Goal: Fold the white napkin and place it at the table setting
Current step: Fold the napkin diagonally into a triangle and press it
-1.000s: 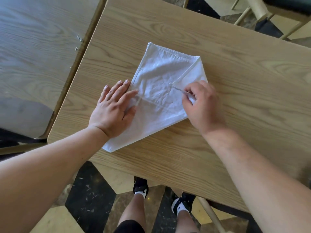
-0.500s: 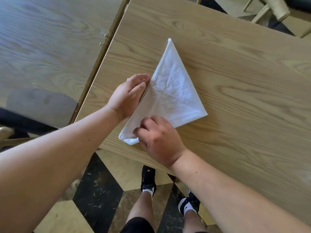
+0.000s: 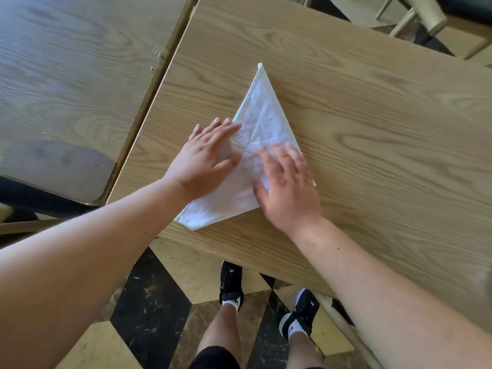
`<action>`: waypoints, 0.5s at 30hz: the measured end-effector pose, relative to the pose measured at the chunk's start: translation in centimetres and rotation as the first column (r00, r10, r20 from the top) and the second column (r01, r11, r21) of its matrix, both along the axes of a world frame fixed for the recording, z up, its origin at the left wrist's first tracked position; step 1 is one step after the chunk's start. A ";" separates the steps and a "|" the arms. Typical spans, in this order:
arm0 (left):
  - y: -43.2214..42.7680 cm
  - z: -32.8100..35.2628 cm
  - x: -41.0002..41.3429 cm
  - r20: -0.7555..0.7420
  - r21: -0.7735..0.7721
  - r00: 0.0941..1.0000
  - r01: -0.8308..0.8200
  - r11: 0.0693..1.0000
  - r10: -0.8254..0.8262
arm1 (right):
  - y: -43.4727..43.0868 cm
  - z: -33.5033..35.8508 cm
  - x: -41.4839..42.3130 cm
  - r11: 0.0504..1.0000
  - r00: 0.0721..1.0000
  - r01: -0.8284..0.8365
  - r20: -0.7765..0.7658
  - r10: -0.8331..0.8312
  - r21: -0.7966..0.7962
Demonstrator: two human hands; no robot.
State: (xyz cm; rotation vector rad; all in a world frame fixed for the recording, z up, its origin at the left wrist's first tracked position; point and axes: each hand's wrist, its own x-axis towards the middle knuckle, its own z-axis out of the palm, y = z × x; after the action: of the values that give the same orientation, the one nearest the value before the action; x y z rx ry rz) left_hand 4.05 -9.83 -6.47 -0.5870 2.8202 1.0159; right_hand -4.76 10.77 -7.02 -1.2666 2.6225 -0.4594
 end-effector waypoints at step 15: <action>1.8 -0.9 0.5 0.056 -0.407 0.996 0.089 0.909 -0.072 | 5.2 -0.8 -4.3 0.983 0.999 0.010 -0.054 0.000 0.184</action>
State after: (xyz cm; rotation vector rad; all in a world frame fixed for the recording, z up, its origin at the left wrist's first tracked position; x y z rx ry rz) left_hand 4.54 -8.00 -7.41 -0.5082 3.0053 0.3873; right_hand -9.10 15.94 -7.86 -1.2288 2.6404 -0.1794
